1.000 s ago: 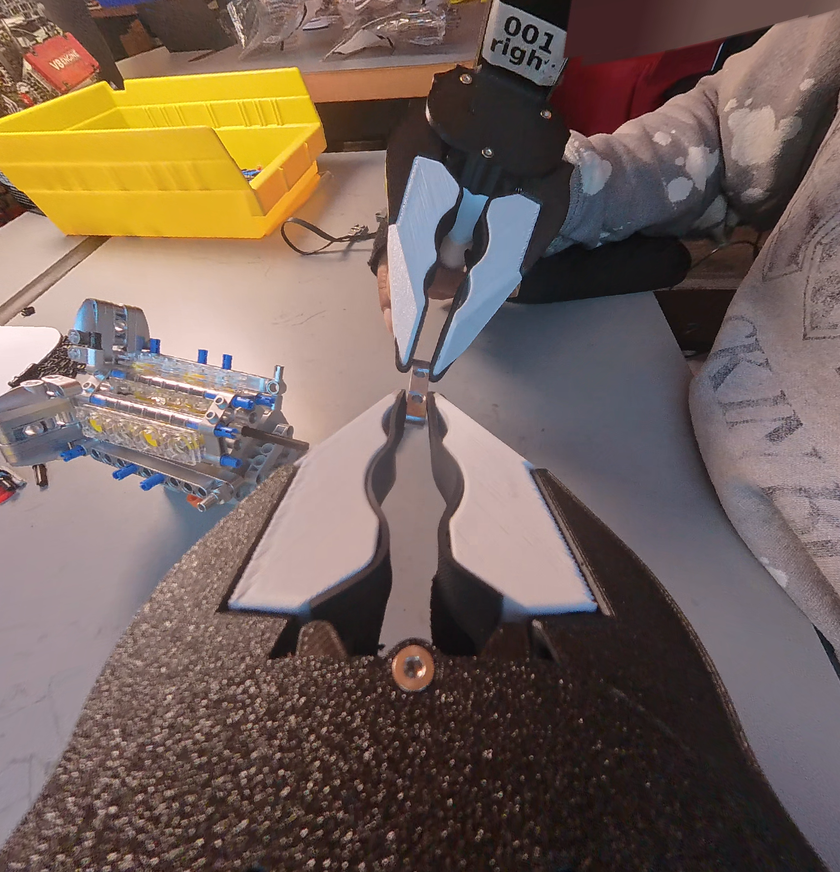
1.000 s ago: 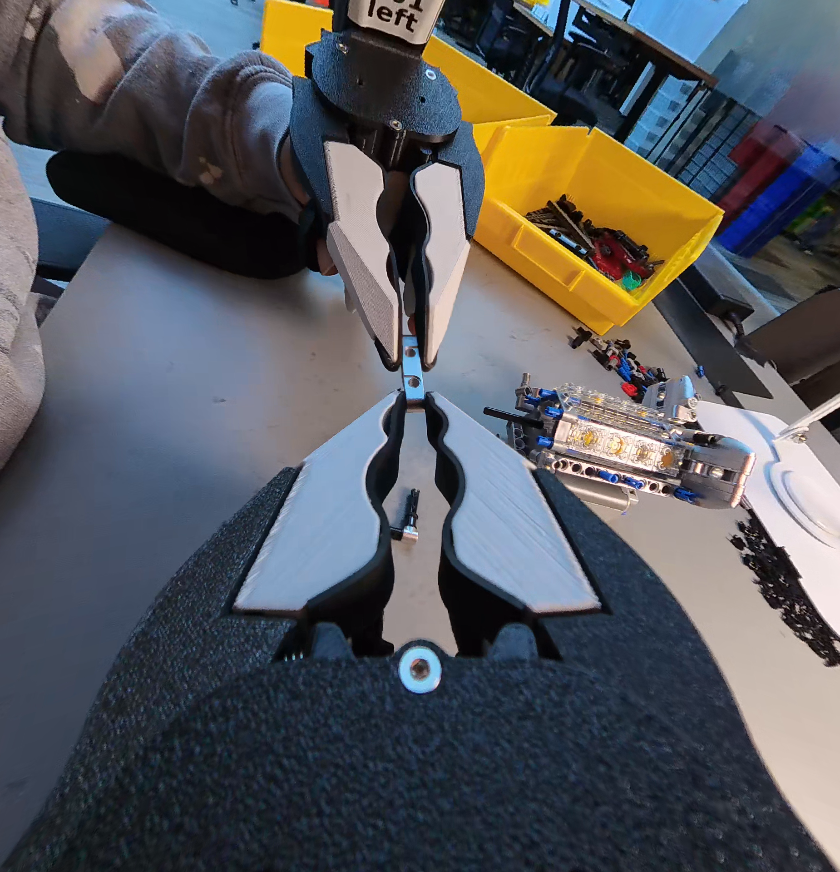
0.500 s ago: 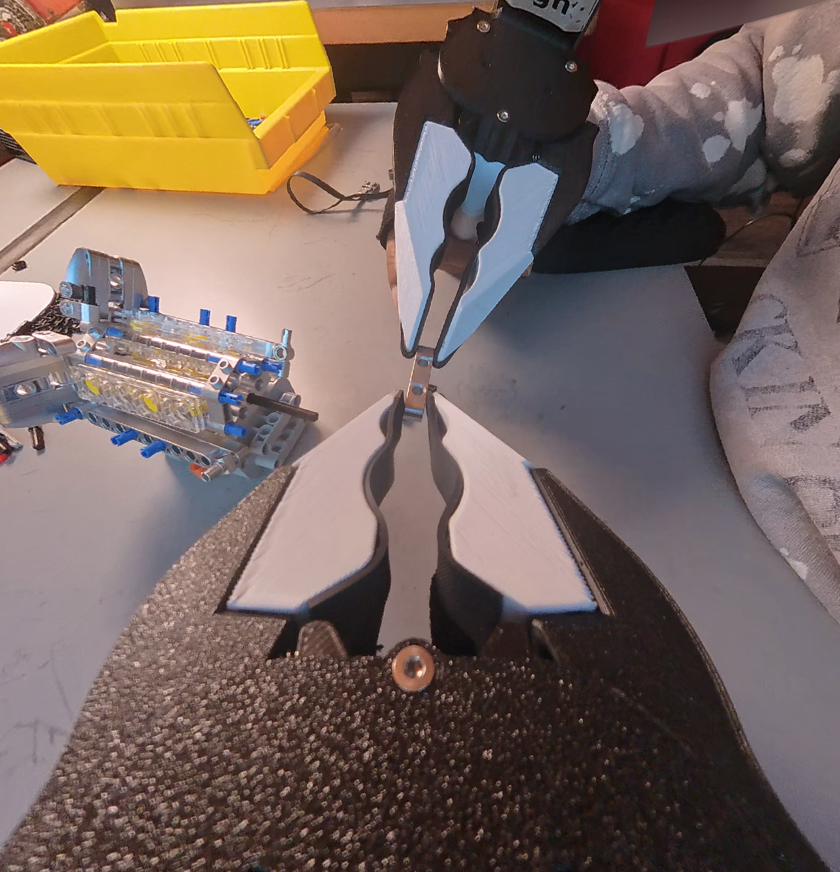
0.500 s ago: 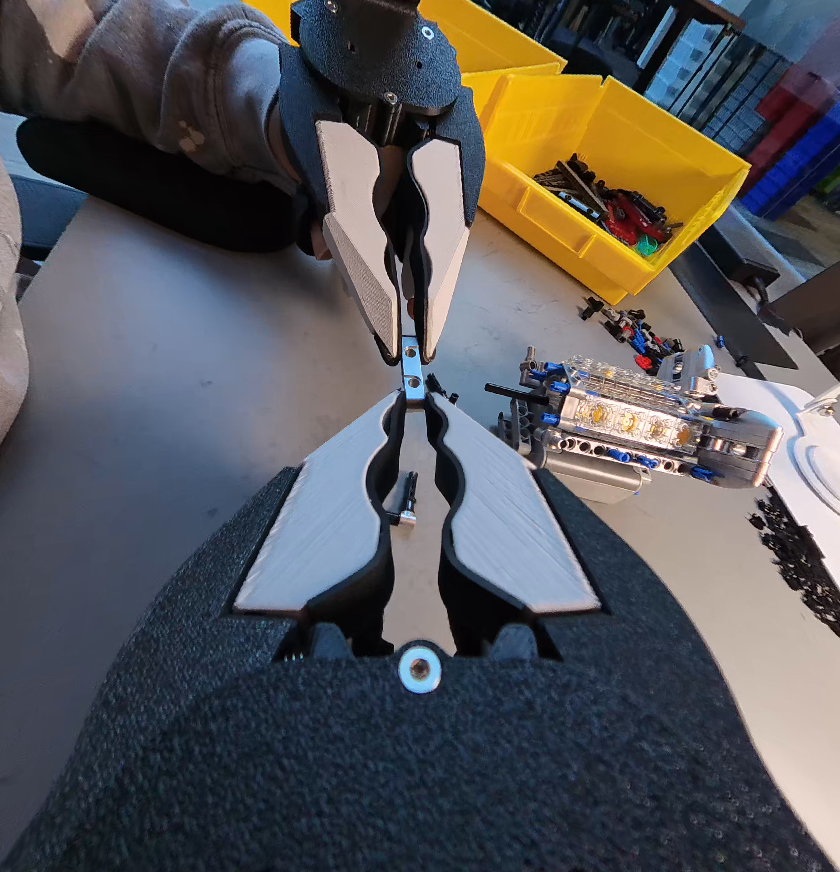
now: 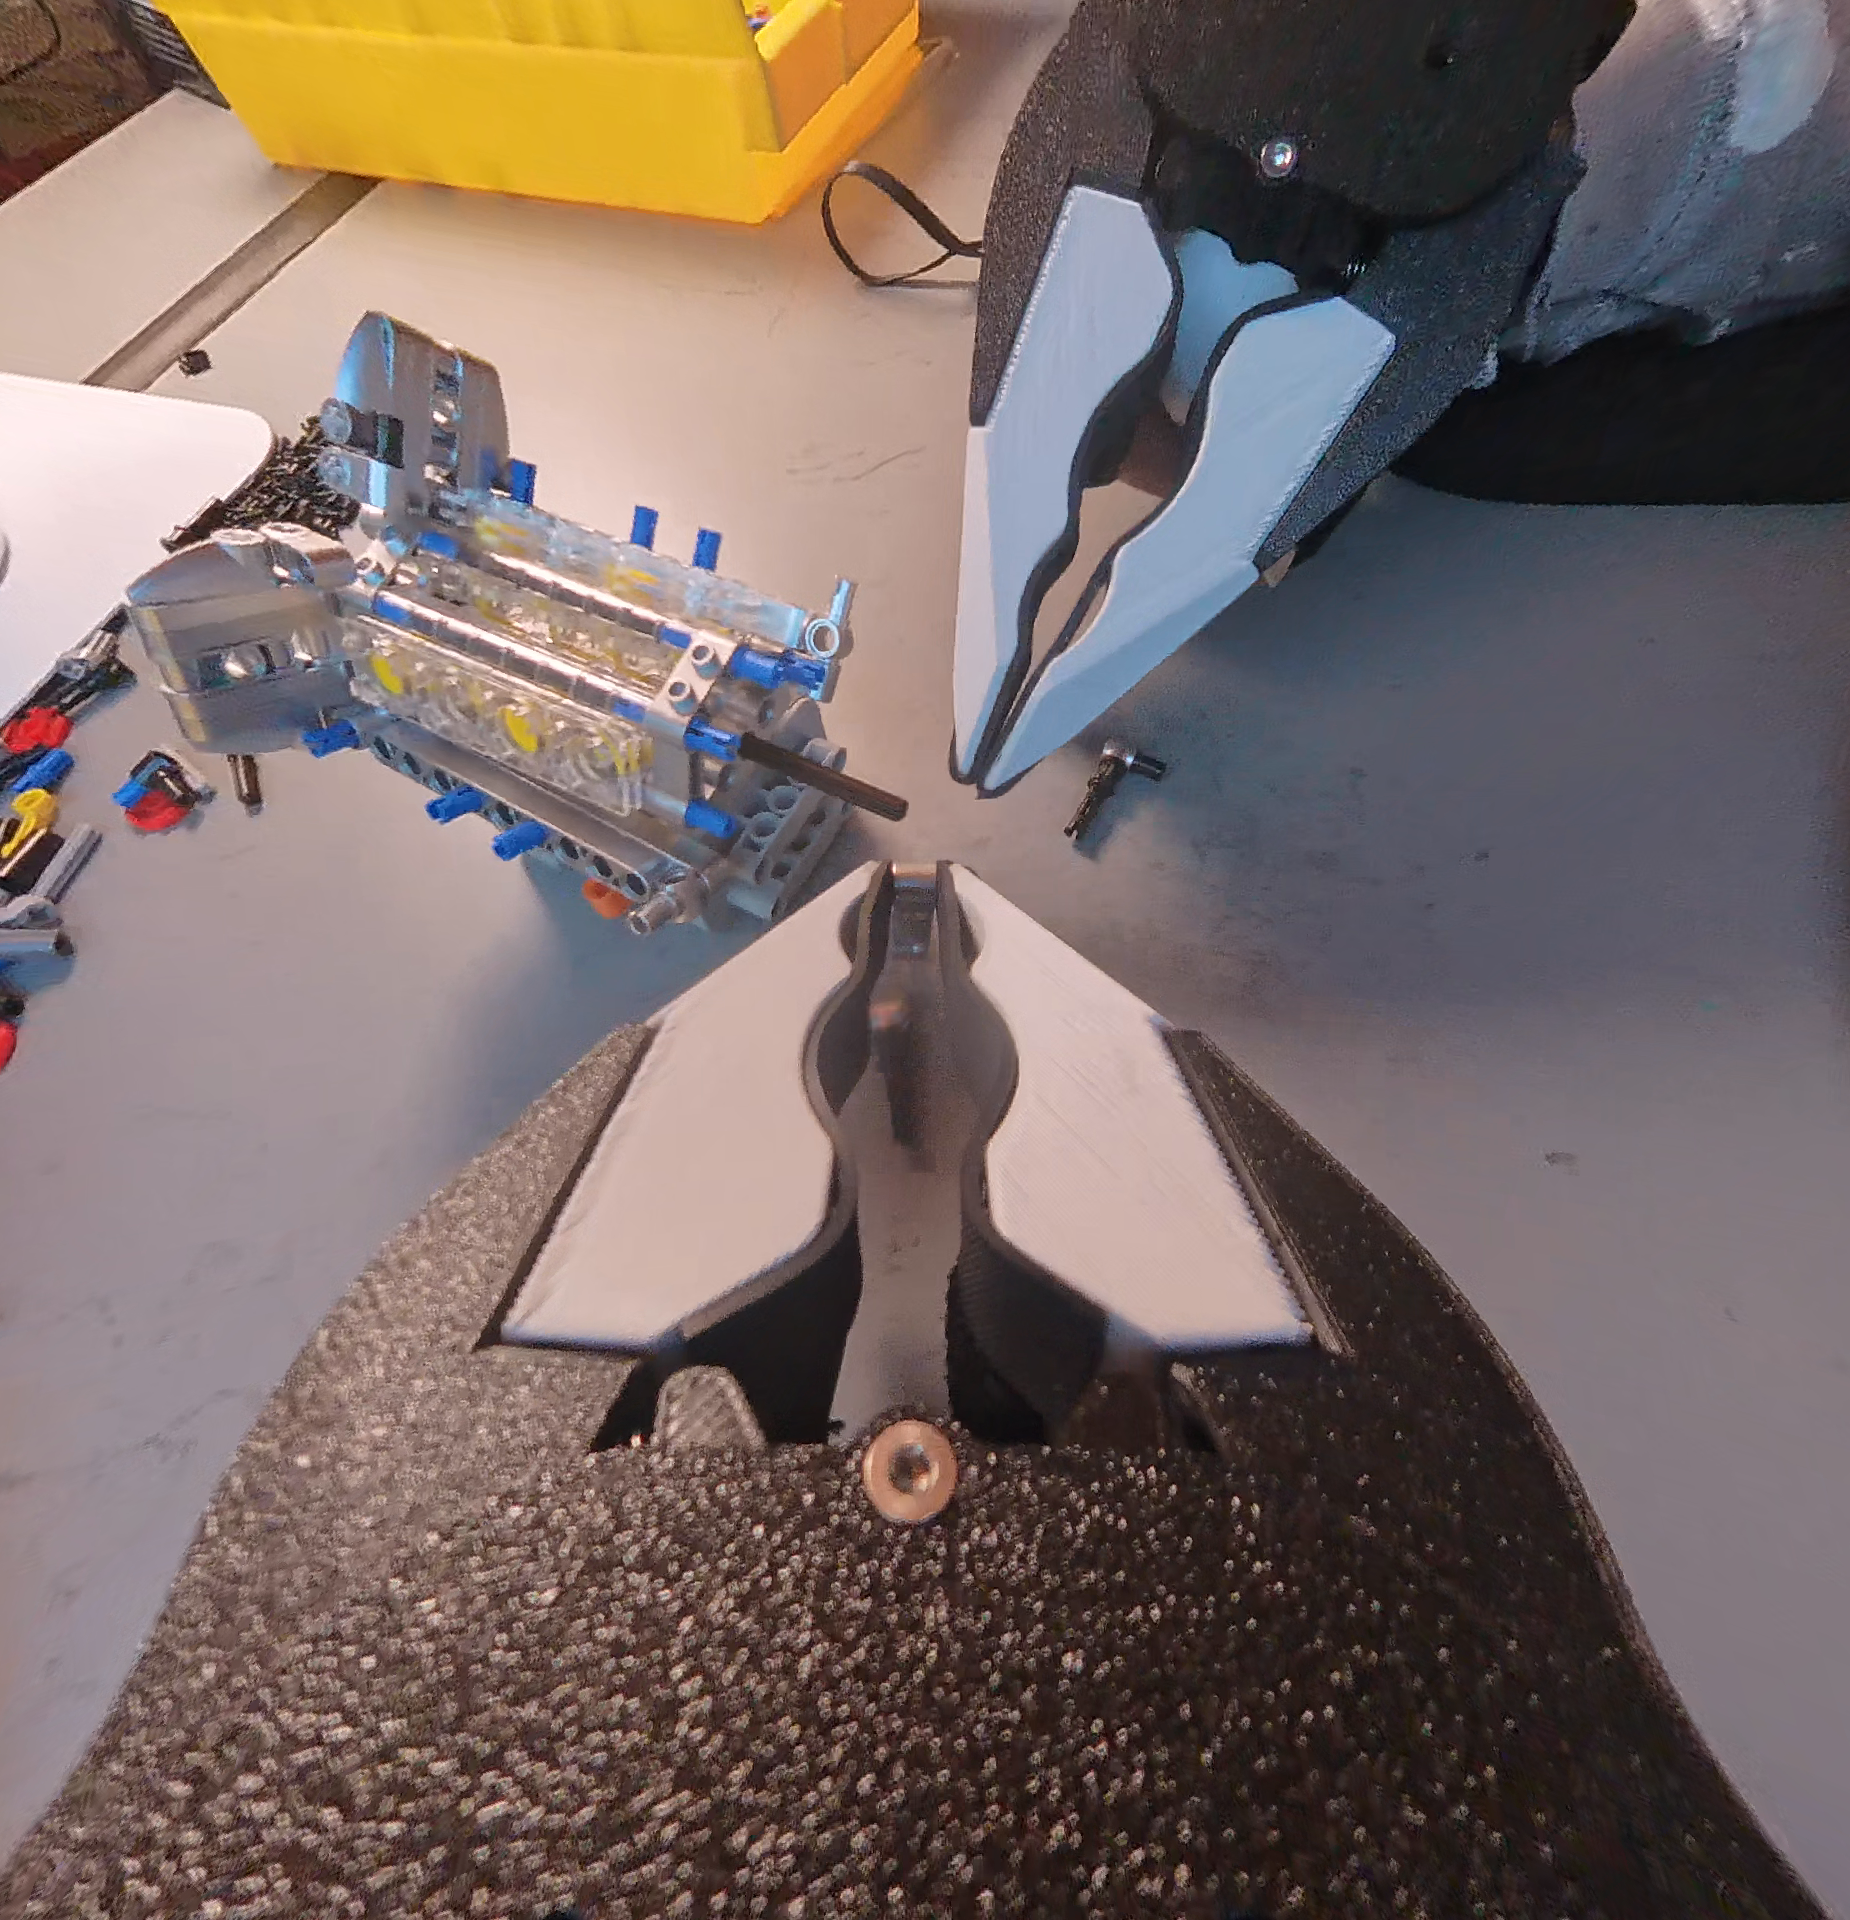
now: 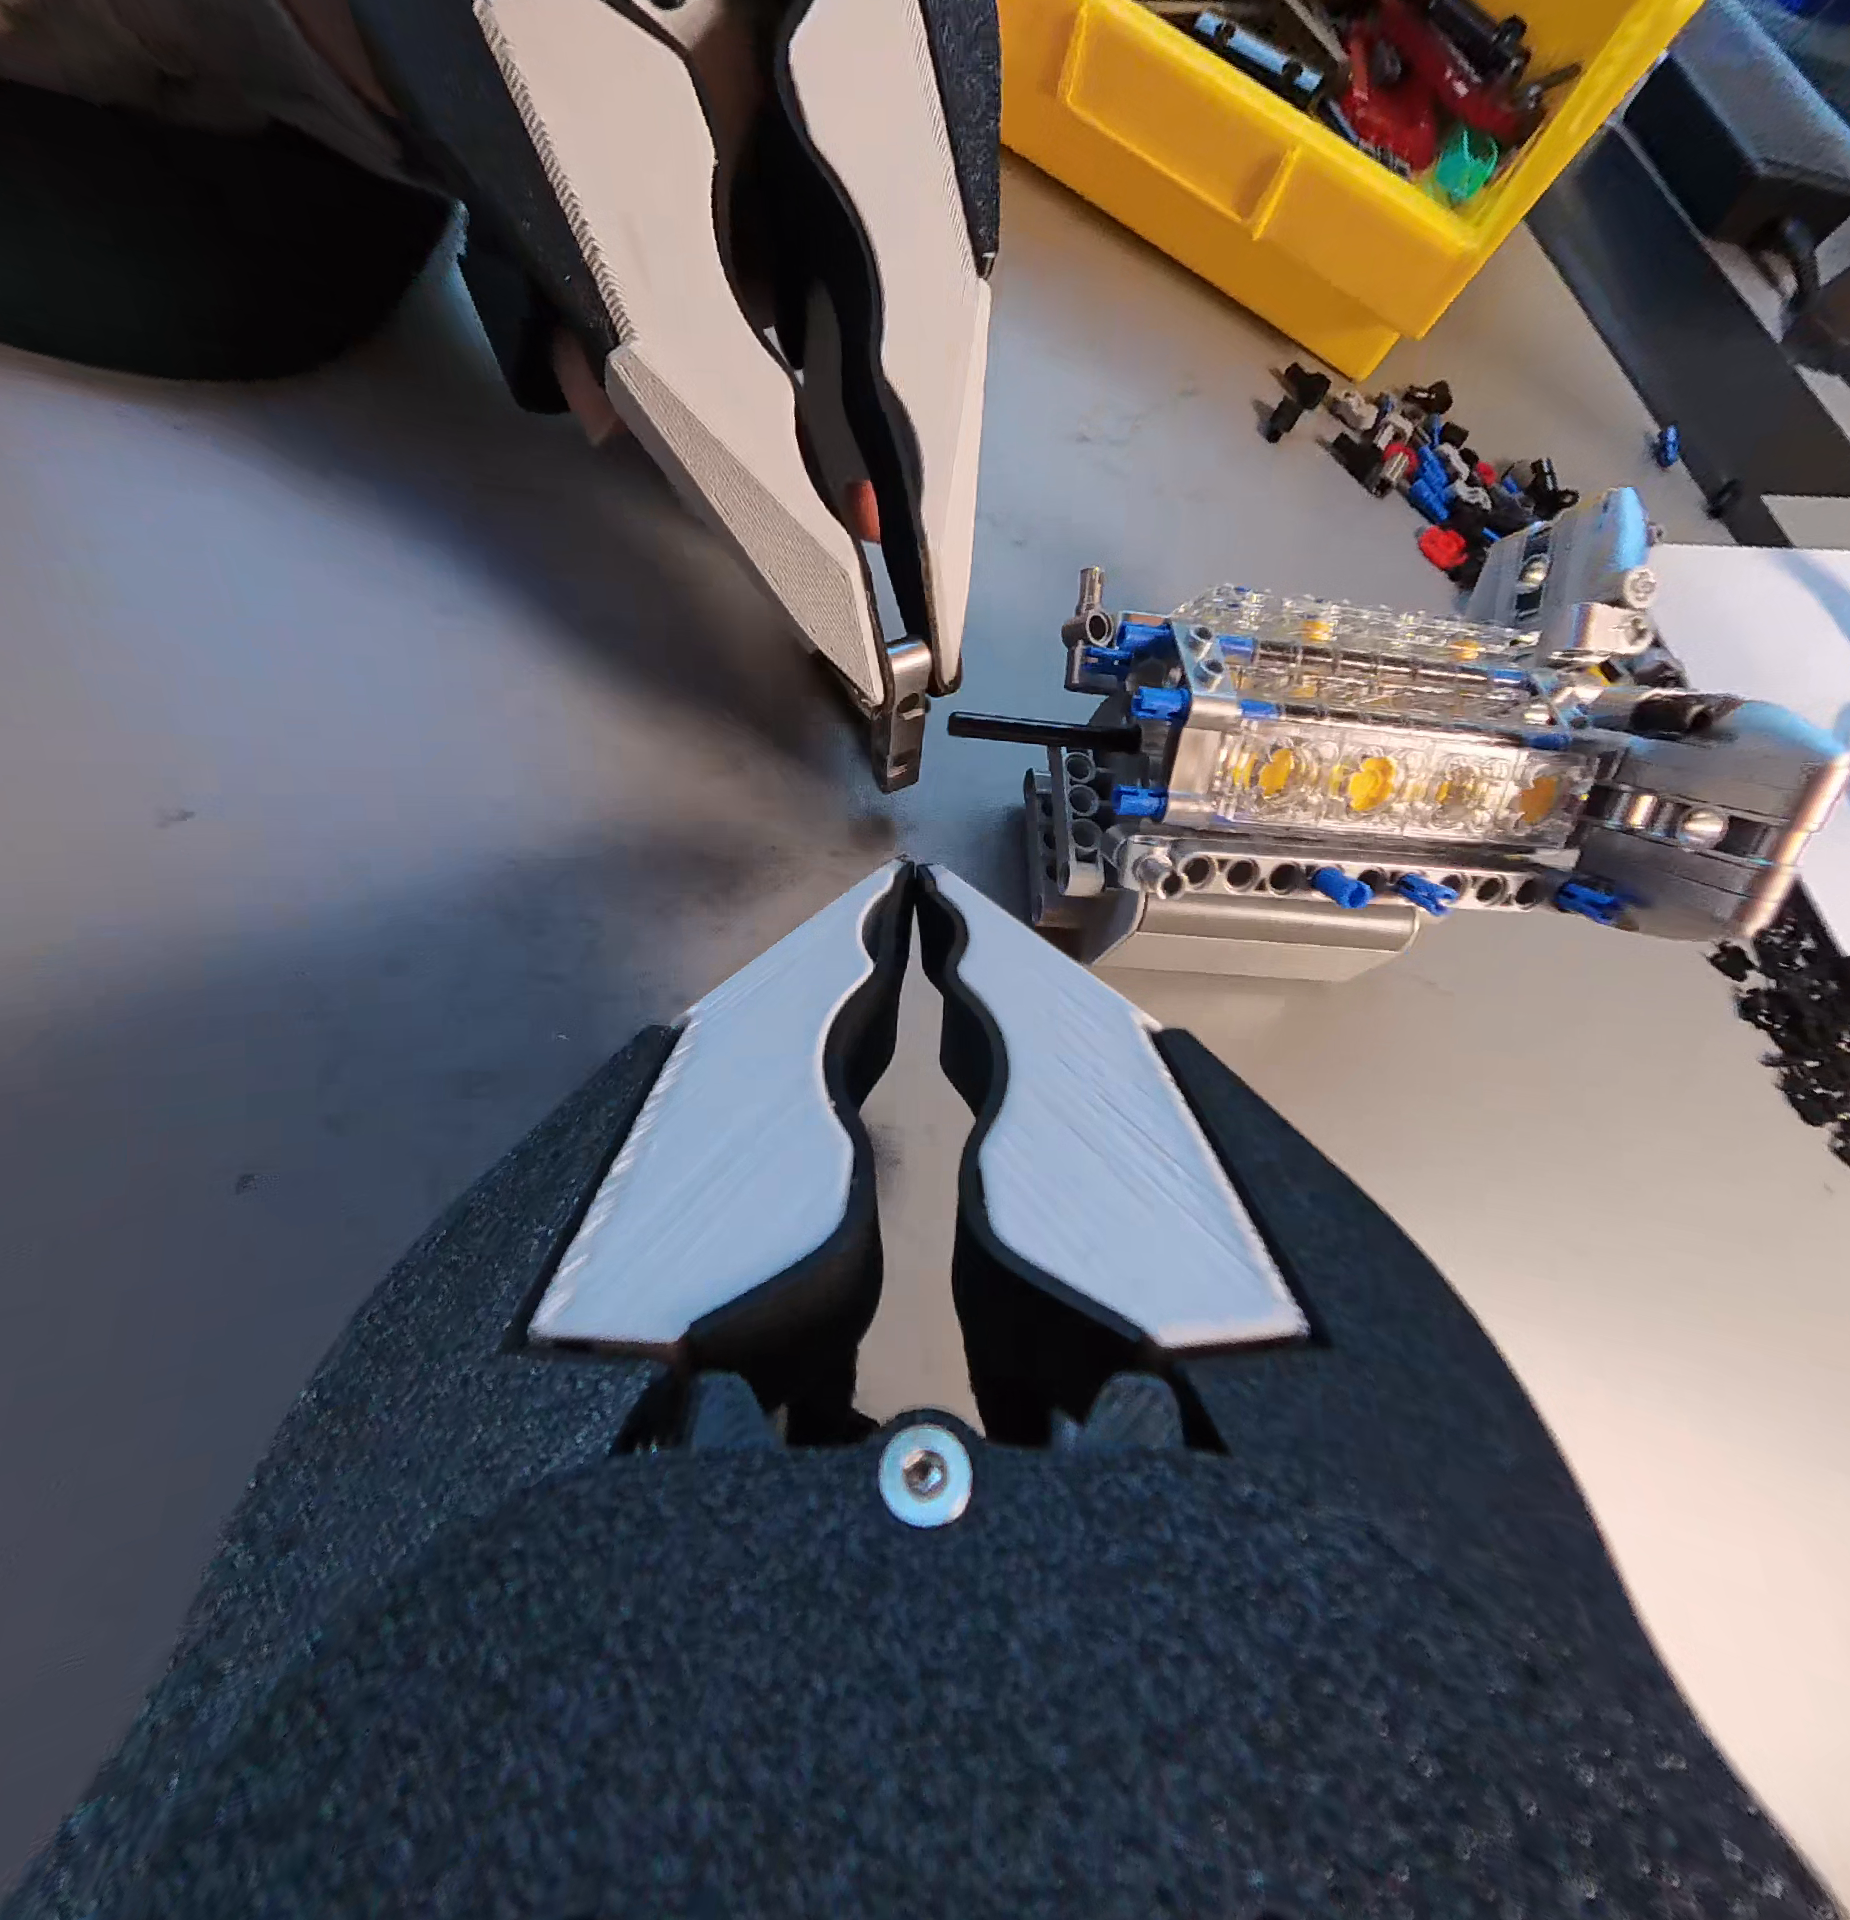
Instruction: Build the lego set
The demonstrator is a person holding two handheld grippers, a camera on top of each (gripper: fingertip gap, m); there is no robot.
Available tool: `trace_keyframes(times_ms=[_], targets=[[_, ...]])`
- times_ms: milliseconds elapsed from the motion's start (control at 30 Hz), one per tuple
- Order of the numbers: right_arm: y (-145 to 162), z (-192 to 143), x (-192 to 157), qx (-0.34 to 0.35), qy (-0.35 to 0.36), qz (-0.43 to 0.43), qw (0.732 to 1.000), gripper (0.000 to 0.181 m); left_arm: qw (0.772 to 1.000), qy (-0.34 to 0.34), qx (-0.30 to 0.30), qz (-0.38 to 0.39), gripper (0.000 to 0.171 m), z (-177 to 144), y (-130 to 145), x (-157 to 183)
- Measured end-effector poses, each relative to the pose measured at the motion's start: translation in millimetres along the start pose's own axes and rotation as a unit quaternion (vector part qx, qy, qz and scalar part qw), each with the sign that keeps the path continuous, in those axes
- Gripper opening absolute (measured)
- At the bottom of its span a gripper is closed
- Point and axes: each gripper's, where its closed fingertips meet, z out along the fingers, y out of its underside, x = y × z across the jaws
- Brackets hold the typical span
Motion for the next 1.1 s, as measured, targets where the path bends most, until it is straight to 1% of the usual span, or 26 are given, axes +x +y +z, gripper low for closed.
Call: trace_keyframes(times_ms=[100,200,300,367,433,567,633,733,800,867,967,1000,1100], targets=[[3.7,3.4,0.0,-0.014,0.005,-0.006,1.0,0.0,1.0,-0.008,-0.012,-0.008,0.006,2.4,3.2,-3.5],[7.6,5.2,-0.4,-0.026,0.008,-0.012,1.0,0.0,1.0,-0.009,-0.024,0.001,0.006,3.0,6.2,-2.8],[10.8,4.2,0.7,-0.031,0.015,-0.016,0.999,0.0,0.998,-0.052,-0.035,0.018,0.006,-11.7,9.8,-19.6],[10.7,3.0,1.7,-0.029,0.016,-0.012,0.999,0.002,0.997,-0.07,-0.032,-0.004,0.006,-27.3,12.2,-32.8],[9.9,2.5,3.0,-0.026,0.016,-0.007,1.0,0.002,0.996,-0.073,-0.03,-0.03,0.006,-37.6,18.5,-39.6],[8.3,1.0,5.5,-0.02,0.021,-0.002,1.0,0.002,0.998,-0.053,-0.003,-0.03,0.006,-40.4,11.2,-32.5],[3.9,-2.0,4.9,-0.005,0.024,-0.006,1.0,0.002,0.999,-0.036,0.023,-0.008,0.006,-38.6,-0.2,-22.2],[-15.3,-10.5,-4.2,0.053,0.007,-0.017,0.998,0.009,0.995,0.011,0.103,0.006,0.006,-40.9,-26.8,0.1],[-34.0,-18.3,-13.8,0.108,-0.014,-0.018,0.994,0.018,0.985,0.051,0.167,0.006,0.006,-46.5,-45.8,16.4],[-52.0,-27.2,-21.9,0.161,-0.038,-0.002,0.986,0.021,0.973,0.08,0.217,0.005,0.006,-52.6,-60.6,28.1],[-66.7,-36.3,-25.8,0.208,-0.061,0.031,0.976,0.02,0.963,0.109,0.248,0.001,0.006,-55.1,-69.9,39.1],[-68.2,-37.5,-25.9,0.213,-0.065,0.039,0.974,0.019,0.961,0.116,0.252,0.0,0.006,-55.0,-71.0,41.5],[-67.3,-38.1,-29.1,0.21,-0.081,0.047,0.973,0.008,0.96,0.118,0.255,0.001,0.006,-52.5,-71.1,43.0]])
